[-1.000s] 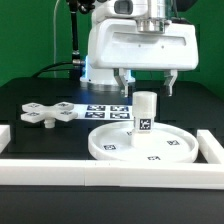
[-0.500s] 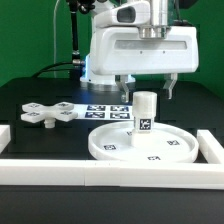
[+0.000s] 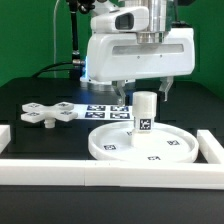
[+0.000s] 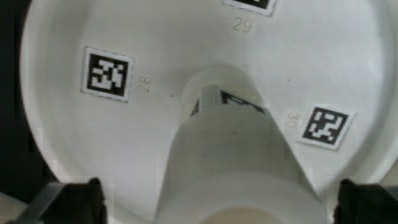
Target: Assemble round table
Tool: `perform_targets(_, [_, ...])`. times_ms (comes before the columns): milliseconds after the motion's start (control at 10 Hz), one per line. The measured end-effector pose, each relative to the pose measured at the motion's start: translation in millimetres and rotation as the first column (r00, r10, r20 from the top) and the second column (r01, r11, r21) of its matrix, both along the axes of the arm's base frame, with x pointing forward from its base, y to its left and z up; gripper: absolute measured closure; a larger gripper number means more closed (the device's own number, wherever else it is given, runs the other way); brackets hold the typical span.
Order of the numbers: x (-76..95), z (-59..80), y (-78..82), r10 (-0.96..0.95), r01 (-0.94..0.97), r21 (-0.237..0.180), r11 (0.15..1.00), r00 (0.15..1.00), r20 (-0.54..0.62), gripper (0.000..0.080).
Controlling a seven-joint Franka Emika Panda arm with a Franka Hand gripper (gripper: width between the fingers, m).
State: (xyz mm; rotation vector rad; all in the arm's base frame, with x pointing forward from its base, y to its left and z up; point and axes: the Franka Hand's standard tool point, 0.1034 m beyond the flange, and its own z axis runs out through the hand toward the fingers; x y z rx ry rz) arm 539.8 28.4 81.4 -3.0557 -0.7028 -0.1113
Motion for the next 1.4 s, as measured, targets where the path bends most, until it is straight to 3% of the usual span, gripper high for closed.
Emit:
perform_targets(200, [-1.2,-0.6,6.5,0.008,-0.008,0.002,1.000,1.000,-0.001,0.0165])
perform_targets(300, [-1.2,-0.5,8.4,0.013,-0.013,0.002,1.000,1.000,-0.001,0.0336])
perform_targets(400, [-1.2,-0.6,7.4,0.011,-0.011,0.002,1.000,1.000,-0.002,0.0393])
perform_targets(700, [-1.2,-0.6,7.4,-0.014,0.014,0.004,1.000,1.000,-0.002,0.0393])
perform_targets(900, [-1.3,-0.7,8.1,-0.162,0.162,0.021,0.987,0.987,-0.008,0.0393])
perform_targets(1100, [-1.0,-1.0,6.4,-0.399,0.400,0.055,0.915,0.917,-0.025,0.0393])
perform_targets(1400, [-3.0,-2.3,8.3,-0.694,0.696,0.097,0.712,0.718,-0.062,0.0392])
